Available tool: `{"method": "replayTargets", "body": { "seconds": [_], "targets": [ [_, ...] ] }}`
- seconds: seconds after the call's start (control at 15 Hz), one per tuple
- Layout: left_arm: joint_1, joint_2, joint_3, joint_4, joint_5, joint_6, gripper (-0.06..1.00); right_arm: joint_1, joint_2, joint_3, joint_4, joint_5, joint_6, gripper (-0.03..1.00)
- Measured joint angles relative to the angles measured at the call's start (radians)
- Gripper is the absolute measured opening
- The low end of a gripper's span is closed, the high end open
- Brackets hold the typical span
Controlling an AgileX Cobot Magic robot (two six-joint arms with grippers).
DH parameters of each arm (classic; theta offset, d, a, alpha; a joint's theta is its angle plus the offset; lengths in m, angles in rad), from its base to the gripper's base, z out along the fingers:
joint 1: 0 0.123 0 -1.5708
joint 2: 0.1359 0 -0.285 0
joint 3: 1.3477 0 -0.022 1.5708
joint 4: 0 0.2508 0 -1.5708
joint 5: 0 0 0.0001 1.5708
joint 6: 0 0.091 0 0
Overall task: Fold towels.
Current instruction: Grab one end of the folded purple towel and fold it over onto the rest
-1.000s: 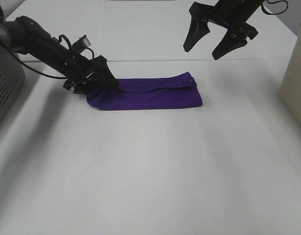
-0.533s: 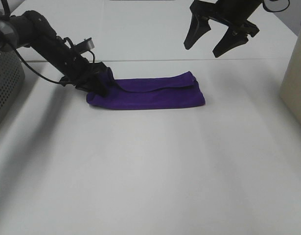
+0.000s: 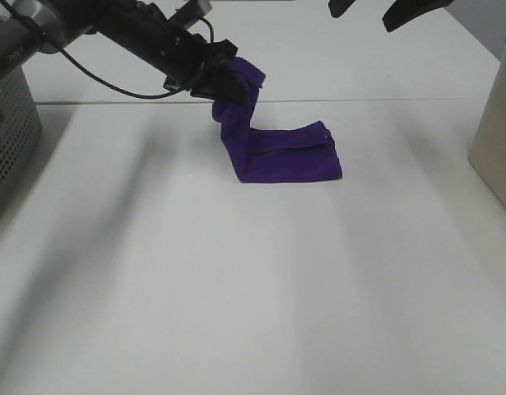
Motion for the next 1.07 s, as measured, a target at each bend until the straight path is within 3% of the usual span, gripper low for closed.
{"method": "replayTargets", "body": {
  "seconds": [0.27,0.6,0.73,0.87,1.0,1.07],
  "targets": [
    [-0.114,0.023,-0.003,0.025,-0.078,-0.037,0.03,0.0,-0.034,0.0,-0.01,0.001,0.0,0.8],
    [-0.17,0.068,-0.003,0.041,-0.215,-0.091,0.04,0.0,-0.034,0.0,-0.01,0.001,0.0,0.8],
    [-0.184,0.081,-0.003,0.016,-0.25,-0.132,0.29,0.0,-0.034,0.0,-0.01,0.001,0.0,0.8],
    [-0.198,0.097,-0.003,-0.084,-0.331,-0.146,0.52,0.0,-0.034,0.0,-0.01,0.001,0.0,0.8],
    [-0.209,0.107,-0.003,-0.206,-0.372,-0.124,0.57,0.0,-0.034,0.0,-0.01,0.001,0.0,0.8],
    [-0.212,0.107,-0.003,-0.23,-0.372,-0.109,0.57,0.0,-0.034,0.0,-0.01,0.001,0.0,0.8]
  ]
}}
